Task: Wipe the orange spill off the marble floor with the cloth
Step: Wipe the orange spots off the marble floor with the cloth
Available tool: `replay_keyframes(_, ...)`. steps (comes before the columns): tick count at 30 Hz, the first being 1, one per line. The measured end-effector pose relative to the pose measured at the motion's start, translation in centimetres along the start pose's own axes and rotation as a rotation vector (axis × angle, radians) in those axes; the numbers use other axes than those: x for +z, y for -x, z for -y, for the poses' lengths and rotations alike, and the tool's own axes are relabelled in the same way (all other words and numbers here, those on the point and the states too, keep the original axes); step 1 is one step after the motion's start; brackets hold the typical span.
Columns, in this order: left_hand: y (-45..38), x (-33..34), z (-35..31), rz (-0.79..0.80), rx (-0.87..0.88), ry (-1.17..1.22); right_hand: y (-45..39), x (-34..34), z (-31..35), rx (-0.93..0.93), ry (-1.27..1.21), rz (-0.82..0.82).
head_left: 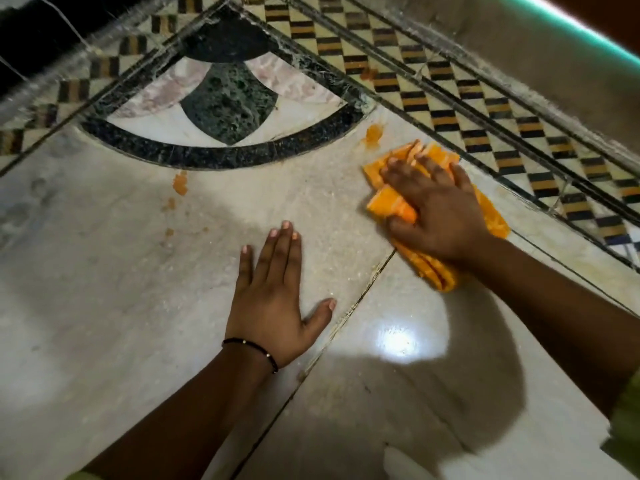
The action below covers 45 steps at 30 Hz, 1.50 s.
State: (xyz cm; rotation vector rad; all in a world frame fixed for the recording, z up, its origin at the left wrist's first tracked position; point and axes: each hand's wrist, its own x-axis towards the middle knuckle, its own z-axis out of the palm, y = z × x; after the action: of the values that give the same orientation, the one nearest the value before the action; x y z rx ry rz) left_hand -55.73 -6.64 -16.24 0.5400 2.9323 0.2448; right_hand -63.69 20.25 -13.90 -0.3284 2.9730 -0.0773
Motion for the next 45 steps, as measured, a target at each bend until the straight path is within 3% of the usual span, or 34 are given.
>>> replay_keyframes(4,0.0,0.1,0.0,-0.001,0.0,-0.003,-7.0,-1.0,1.1,0.173,-0.059,0.029)
replay_keyframes(8,0.0,0.1,0.0,-0.001,0.002,0.001,-3.9,-0.8,2.1,-0.057,-0.009,0.039)
replay_keyframes(10,0.0,0.1,0.0,0.002,0.004,-0.003,-1.2,-0.4,0.7,-0.074,-0.001,0.021)
replay_keyframes(14,0.0,0.2,0.0,-0.003,0.0,-0.005,-6.5,-0.8,-1.2,0.167,-0.016,0.023)
replay_keyframes(16,-0.1,0.2,0.0,-0.004,0.002,-0.007,-8.9,-0.8,0.6,0.199,-0.005,0.035)
replay_keyframes(21,0.0,0.2,0.1,-0.007,0.012,0.007,-3.6,0.0,3.1,-0.226,0.061,0.019)
replay_keyframes(23,-0.1,0.3,0.2,-0.016,0.006,0.018,-0.9,0.2,1.1,-0.27,0.038,-0.023)
replay_keyframes(28,-0.1,0.3,0.2,-0.026,-0.003,0.054,-5.4,-0.3,-0.4,0.218,-0.021,-0.057)
replay_keyframes(30,-0.1,0.2,0.2,-0.028,-0.005,0.05,-8.5,-0.6,2.4,0.298,-0.045,-0.032)
replay_keyframes(32,-0.2,0.2,0.2,-0.034,-0.004,0.047,-8.9,-0.6,5.8,0.127,-0.028,0.003)
replay_keyframes(35,0.0,0.3,0.2,-0.039,0.0,0.048,-3.6,0.3,7.6,-0.332,0.022,0.007)
replay_keyframes(37,0.0,0.4,0.3,-0.05,0.006,0.06,-0.5,0.5,5.2,-0.431,0.0,0.006)
replay_keyframes(40,0.1,0.4,0.4,-0.055,0.008,0.076,-1.3,-0.1,1.7,-0.159,0.006,0.01)
replay_keyframes(43,0.1,0.3,0.2,-0.049,0.009,0.062,-6.6,-0.5,3.0,0.158,-0.023,0.031)
replay_keyframes(45,0.1,0.0,0.2,-0.05,0.004,0.062,-8.9,-0.9,6.4,0.157,-0.012,0.103)
